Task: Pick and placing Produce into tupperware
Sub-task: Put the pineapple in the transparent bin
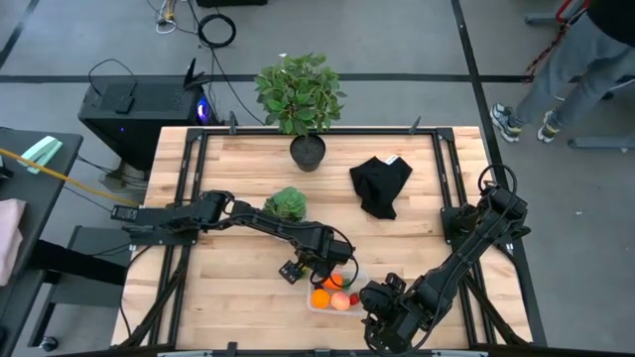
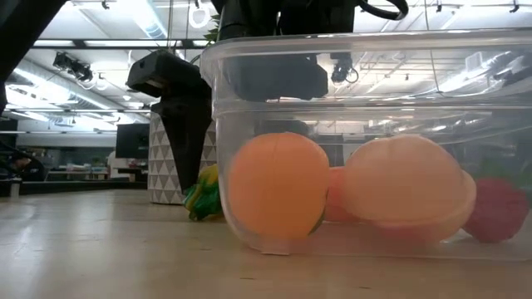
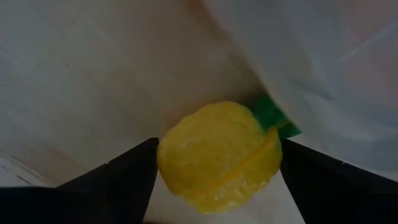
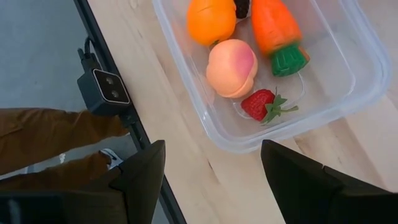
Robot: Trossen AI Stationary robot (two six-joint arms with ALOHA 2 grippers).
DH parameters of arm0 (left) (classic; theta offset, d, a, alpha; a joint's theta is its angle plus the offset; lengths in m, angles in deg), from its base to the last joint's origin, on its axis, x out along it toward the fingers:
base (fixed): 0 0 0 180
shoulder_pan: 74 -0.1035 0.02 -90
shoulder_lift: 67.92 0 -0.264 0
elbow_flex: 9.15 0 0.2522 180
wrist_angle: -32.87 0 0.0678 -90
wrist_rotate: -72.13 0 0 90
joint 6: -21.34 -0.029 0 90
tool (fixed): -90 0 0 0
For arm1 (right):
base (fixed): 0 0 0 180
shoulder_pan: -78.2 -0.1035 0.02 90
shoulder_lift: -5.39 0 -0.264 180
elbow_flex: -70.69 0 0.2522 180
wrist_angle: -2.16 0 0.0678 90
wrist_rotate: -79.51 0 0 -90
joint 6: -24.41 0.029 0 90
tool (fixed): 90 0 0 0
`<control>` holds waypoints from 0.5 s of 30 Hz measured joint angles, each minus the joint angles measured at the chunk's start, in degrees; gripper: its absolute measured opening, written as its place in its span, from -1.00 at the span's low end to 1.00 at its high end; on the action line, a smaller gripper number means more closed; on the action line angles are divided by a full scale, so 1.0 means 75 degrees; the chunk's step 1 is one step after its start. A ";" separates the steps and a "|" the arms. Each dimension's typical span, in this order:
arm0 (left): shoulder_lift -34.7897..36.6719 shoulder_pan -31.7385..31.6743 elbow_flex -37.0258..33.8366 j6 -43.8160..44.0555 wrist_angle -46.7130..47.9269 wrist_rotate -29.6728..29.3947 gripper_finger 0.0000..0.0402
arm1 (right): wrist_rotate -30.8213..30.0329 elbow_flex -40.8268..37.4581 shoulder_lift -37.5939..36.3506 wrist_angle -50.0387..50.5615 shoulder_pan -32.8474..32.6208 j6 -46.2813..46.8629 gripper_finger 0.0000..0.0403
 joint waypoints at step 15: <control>0.0003 -0.0001 -0.0003 0.0426 0.0008 0.0003 0.56 | -0.0006 0.0000 0.0000 0.0002 0.0024 0.0000 0.35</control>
